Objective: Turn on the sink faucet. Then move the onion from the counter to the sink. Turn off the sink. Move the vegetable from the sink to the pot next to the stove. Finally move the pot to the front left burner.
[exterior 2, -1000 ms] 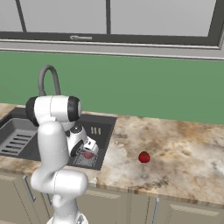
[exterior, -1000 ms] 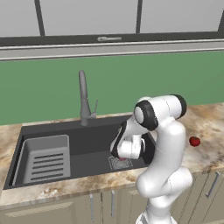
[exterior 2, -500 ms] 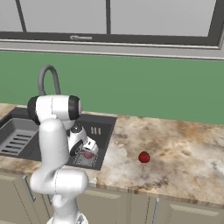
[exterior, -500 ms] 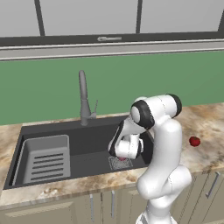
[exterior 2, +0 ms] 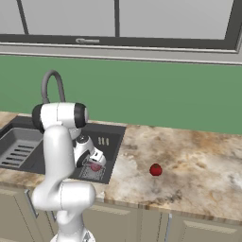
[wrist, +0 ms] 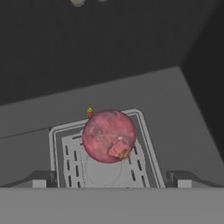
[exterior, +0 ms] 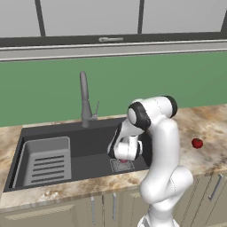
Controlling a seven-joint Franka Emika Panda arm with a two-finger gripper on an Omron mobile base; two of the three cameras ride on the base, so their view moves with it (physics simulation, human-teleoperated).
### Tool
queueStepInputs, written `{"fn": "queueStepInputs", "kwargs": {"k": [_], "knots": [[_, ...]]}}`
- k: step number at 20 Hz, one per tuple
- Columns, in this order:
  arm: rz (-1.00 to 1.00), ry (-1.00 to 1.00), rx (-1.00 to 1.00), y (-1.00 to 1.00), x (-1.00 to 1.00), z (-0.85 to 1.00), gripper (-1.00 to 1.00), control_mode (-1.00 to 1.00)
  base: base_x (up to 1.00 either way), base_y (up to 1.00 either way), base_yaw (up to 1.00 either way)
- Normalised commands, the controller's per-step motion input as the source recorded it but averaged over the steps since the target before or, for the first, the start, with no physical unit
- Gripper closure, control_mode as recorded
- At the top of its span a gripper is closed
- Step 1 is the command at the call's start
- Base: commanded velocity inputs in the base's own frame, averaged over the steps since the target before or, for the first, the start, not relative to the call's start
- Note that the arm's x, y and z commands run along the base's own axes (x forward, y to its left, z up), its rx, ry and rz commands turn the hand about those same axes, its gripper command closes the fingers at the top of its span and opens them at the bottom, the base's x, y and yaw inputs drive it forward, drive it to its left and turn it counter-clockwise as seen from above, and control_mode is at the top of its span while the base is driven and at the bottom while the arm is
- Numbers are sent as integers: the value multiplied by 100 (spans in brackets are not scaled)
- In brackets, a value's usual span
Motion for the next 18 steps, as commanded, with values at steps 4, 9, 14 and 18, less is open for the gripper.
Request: {"fn": "queueStepInputs", "kwargs": {"k": [4, 9, 14, 18], "knots": [[0, -2, 0, 0, 2, -21, -100, -100, 0, 0, 0], [0, -1, 0, 0, 0, -20, -100, -100, 0, 0, 0], [0, -1, 0, -4, 0, -15, -100, -100, 0, 0, 0], [0, 0, 0, -7, 0, -14, -100, -100, 0, 0, 0]]}}
